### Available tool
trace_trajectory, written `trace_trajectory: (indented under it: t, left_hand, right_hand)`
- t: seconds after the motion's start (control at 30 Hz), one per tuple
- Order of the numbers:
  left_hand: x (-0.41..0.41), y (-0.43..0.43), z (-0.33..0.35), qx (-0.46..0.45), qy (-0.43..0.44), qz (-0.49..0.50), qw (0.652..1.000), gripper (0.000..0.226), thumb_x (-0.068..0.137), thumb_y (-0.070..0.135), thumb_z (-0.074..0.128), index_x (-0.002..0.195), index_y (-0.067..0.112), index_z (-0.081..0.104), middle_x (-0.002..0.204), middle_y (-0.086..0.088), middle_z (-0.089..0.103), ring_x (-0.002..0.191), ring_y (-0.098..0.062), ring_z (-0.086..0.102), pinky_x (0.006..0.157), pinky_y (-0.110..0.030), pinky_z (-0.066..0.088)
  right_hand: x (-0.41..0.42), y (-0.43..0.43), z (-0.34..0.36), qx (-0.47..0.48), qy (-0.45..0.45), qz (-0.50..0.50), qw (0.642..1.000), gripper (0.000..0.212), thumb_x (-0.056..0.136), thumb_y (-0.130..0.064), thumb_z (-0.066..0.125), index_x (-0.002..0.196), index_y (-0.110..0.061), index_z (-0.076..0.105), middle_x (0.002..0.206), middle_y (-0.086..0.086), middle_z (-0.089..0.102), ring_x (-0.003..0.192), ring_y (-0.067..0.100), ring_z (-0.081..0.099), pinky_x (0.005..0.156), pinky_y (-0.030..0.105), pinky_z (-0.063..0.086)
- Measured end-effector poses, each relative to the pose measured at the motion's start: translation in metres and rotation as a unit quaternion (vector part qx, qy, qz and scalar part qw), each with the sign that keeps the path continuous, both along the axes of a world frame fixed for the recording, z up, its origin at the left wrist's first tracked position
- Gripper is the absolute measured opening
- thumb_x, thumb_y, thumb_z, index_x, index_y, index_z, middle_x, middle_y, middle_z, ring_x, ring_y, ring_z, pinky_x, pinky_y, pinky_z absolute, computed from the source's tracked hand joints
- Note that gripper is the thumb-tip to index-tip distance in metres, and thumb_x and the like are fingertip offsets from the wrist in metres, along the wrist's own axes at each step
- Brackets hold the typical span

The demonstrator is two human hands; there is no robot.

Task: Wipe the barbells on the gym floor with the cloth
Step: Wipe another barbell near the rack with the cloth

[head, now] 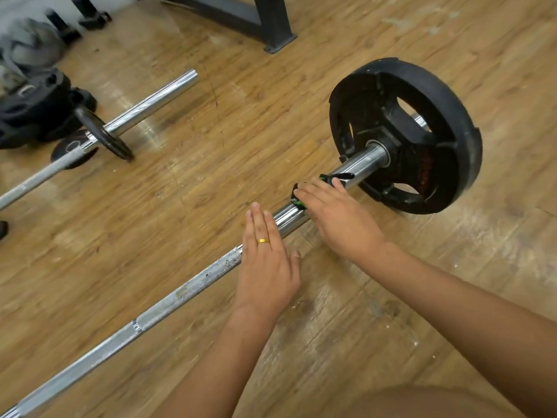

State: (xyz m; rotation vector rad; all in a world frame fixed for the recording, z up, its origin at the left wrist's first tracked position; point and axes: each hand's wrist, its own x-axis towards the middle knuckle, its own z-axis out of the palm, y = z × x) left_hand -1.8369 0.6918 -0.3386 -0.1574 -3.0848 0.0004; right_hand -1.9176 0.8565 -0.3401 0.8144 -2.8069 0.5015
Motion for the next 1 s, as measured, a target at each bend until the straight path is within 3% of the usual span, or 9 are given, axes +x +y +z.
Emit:
trace_trajectory:
  t: [0.2, 0.37, 0.53, 0.6, 0.7, 0.83, 1.0]
  left_hand:
    - [-0.017, -0.004, -0.002, 0.02, 0.001, 0.025, 0.999, 0.084, 0.098, 0.048, 0.02, 0.153, -0.015, 0.01, 0.161, -0.036, 0.004, 0.153, -0.043, -0.001, 0.125, -0.052, 0.012]
    - [-0.028, -0.008, -0.003, 0.049, 0.012, 0.027, 0.998, 0.085, 0.096, 0.049, 0.025, 0.153, -0.014, 0.014, 0.162, -0.034, 0.009, 0.153, -0.042, 0.0, 0.126, -0.049, 0.009]
    - [-0.036, -0.017, -0.002, 0.048, 0.024, 0.011, 0.999, 0.087, 0.095, 0.05, 0.025, 0.153, -0.014, 0.014, 0.162, -0.033, 0.01, 0.154, -0.041, 0.002, 0.126, -0.048, 0.01]
    - [-0.041, -0.02, -0.001, 0.047, 0.025, 0.008, 0.999, 0.089, 0.093, 0.05, 0.025, 0.152, -0.015, 0.017, 0.161, -0.035, 0.012, 0.153, -0.043, 0.004, 0.125, -0.051, 0.013]
    - [-0.043, -0.025, 0.002, 0.005, 0.003, 0.013, 1.0, 0.089, 0.095, 0.051, 0.022, 0.154, -0.013, 0.009, 0.162, -0.033, 0.001, 0.154, -0.042, -0.004, 0.125, -0.051, 0.011]
    - [-0.025, -0.02, 0.004, -0.096, -0.023, -0.016, 0.995, 0.083, 0.102, 0.045, 0.023, 0.152, -0.013, -0.011, 0.157, -0.036, -0.024, 0.15, -0.045, -0.021, 0.125, -0.052, 0.005]
    - [-0.026, -0.018, 0.009, -0.141, -0.054, -0.032, 0.988, 0.093, 0.098, 0.048, 0.032, 0.15, -0.014, -0.014, 0.154, -0.036, -0.031, 0.147, -0.047, -0.025, 0.124, -0.053, 0.006]
  right_hand:
    - [-0.019, -0.004, 0.004, -0.035, -0.002, -0.063, 0.997, 0.053, 0.098, -0.005, 0.054, 0.149, -0.013, 0.045, 0.151, 0.004, 0.049, 0.147, 0.022, 0.034, 0.123, 0.042, 0.01]
    - [-0.02, -0.01, -0.001, -0.002, 0.016, 0.019, 1.0, 0.058, 0.095, -0.006, 0.061, 0.15, -0.015, 0.044, 0.154, 0.003, 0.046, 0.147, 0.021, 0.034, 0.122, 0.041, 0.014]
    - [-0.032, -0.02, 0.002, -0.052, -0.005, -0.068, 0.996, 0.05, 0.1, -0.008, 0.053, 0.149, -0.014, 0.045, 0.151, 0.003, 0.05, 0.147, 0.021, 0.034, 0.124, 0.043, 0.011]
    - [-0.026, -0.032, -0.004, -0.04, -0.009, -0.03, 0.999, 0.053, 0.098, -0.008, 0.055, 0.149, -0.014, 0.044, 0.152, 0.003, 0.048, 0.148, 0.022, 0.032, 0.123, 0.044, 0.01]
    - [-0.036, -0.026, -0.004, 0.006, -0.002, 0.018, 1.0, 0.058, 0.099, -0.008, 0.054, 0.154, -0.018, 0.037, 0.158, 0.0, 0.04, 0.15, 0.018, 0.028, 0.123, 0.039, 0.006]
    - [-0.051, -0.022, -0.001, -0.04, -0.01, -0.065, 0.997, 0.053, 0.099, -0.008, 0.055, 0.149, -0.017, 0.044, 0.152, 0.0, 0.048, 0.146, 0.017, 0.034, 0.124, 0.042, 0.012]
    - [-0.051, -0.025, 0.0, -0.052, -0.039, -0.065, 0.996, 0.044, 0.104, -0.012, 0.045, 0.148, -0.015, 0.046, 0.15, 0.001, 0.05, 0.146, 0.02, 0.033, 0.124, 0.044, 0.011]
